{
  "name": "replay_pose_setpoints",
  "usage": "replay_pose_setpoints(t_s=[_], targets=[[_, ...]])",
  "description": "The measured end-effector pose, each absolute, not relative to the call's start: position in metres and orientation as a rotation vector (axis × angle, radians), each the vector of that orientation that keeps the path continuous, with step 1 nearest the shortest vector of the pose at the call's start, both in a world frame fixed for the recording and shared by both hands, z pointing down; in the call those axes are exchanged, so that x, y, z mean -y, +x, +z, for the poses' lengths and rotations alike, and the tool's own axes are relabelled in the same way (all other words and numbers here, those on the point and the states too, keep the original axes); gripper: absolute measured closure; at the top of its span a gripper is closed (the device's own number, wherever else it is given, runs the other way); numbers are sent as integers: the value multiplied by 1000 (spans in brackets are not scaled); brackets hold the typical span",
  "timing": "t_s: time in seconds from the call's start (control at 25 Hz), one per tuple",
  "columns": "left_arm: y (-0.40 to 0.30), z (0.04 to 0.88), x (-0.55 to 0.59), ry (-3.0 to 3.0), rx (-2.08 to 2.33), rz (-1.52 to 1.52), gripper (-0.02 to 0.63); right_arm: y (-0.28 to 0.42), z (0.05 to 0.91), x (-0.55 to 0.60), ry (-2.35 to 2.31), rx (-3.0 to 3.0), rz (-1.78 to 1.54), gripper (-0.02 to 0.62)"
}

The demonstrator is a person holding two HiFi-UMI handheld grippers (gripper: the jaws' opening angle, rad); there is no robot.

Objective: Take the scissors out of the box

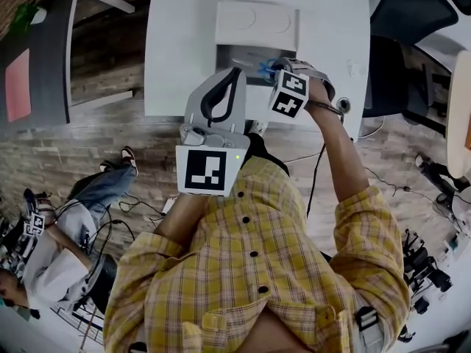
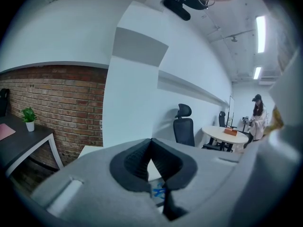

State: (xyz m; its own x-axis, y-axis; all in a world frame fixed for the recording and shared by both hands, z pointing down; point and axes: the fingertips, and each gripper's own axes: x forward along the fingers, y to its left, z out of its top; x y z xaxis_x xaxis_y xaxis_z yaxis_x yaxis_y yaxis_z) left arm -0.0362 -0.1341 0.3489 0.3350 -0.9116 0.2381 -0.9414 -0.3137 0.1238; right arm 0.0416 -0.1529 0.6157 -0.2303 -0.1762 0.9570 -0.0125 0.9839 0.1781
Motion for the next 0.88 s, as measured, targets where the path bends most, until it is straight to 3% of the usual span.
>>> replay_pose_setpoints(t_s=[0.88], targets=[[-39,307,126,2447,1730,120,603,36,513,152,497,2092,123,506]])
